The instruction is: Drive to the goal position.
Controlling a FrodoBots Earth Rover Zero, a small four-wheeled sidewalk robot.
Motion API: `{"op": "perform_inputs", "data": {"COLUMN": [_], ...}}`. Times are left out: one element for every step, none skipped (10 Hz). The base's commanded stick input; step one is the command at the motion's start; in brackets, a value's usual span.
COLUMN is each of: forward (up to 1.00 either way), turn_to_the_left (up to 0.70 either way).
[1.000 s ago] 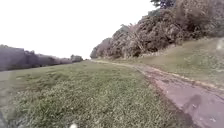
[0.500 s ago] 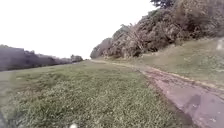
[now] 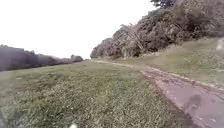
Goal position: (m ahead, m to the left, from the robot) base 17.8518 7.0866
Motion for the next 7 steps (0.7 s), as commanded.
{"op": "perform_inputs", "data": {"forward": [0.04,0.04,0.04,0.04,0.04,0.04,0.05], "turn_to_the_left": [0.0,0.0,0.0,0.0,0.0,0.0,0.0]}}
